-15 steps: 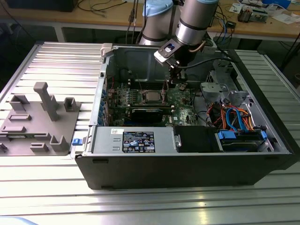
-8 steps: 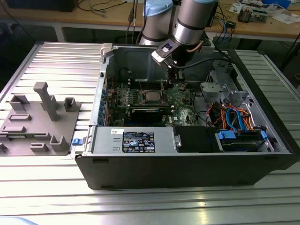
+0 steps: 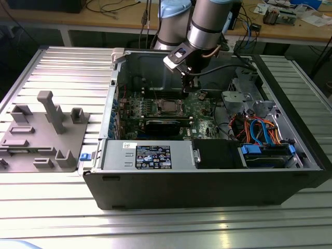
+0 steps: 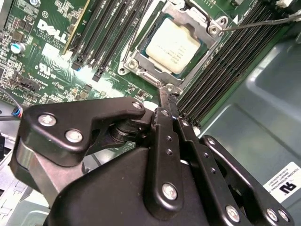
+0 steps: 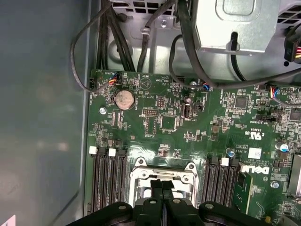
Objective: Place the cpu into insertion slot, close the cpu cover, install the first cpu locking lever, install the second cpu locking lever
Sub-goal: 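Close the cpu cover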
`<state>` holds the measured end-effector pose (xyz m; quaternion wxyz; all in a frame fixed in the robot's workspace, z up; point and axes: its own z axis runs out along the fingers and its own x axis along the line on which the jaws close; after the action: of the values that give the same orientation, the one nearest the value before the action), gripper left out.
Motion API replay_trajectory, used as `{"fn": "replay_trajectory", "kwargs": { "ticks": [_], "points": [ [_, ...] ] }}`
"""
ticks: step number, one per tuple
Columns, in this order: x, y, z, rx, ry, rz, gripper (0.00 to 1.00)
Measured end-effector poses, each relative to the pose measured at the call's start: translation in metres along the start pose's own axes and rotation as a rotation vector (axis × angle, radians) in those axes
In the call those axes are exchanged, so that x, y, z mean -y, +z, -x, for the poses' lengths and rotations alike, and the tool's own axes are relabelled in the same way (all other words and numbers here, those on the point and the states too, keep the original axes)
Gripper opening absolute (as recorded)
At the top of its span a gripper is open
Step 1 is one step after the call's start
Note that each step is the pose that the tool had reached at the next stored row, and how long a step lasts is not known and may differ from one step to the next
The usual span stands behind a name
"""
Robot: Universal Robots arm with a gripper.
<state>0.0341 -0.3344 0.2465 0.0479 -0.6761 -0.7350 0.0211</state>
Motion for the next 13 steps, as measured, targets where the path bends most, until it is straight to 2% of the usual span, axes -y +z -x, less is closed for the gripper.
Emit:
{"fn": "replay_trajectory", "kwargs": {
  "ticks": [13],
  "points": [
    [0.0083, 0.002, -0.0006, -0.0007, 0.0, 0.0, 0.11]
  ]
}}
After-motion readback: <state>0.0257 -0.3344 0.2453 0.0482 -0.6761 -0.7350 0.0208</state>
